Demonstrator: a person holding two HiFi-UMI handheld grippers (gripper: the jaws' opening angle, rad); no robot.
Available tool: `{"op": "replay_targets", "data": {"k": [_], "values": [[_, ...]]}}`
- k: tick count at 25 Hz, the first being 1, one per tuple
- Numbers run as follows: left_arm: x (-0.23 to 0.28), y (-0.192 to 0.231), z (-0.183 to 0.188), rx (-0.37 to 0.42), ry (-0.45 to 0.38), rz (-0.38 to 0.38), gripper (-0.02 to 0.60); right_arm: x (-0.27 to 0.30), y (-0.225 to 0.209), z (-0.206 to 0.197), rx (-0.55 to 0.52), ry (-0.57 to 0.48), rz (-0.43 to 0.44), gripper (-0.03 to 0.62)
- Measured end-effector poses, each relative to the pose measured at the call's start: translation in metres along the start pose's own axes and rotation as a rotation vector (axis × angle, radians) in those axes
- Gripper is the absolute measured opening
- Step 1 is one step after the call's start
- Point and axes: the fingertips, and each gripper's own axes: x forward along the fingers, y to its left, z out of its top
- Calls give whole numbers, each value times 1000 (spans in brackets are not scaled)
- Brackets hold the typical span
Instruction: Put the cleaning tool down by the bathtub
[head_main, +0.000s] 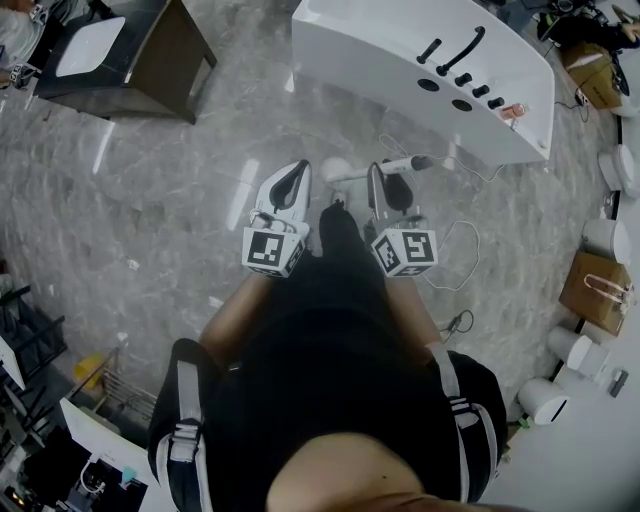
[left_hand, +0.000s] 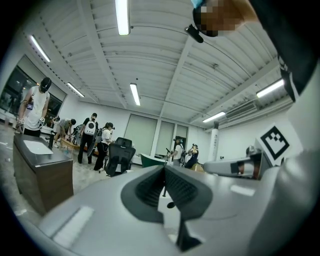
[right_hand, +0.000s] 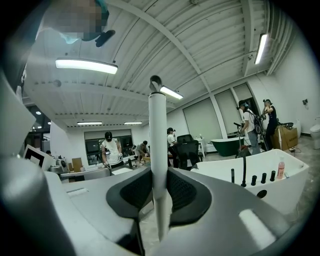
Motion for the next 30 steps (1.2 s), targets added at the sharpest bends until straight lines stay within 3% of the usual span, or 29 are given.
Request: {"op": "replay_targets", "data": {"k": [21,30], "values": [[63,6,-10,-17,26,29,8,47,-42,-1,18,40,35,95],[112,9,-14,-18,39,43,8,80,-74,5,20,56,55,95]]}}
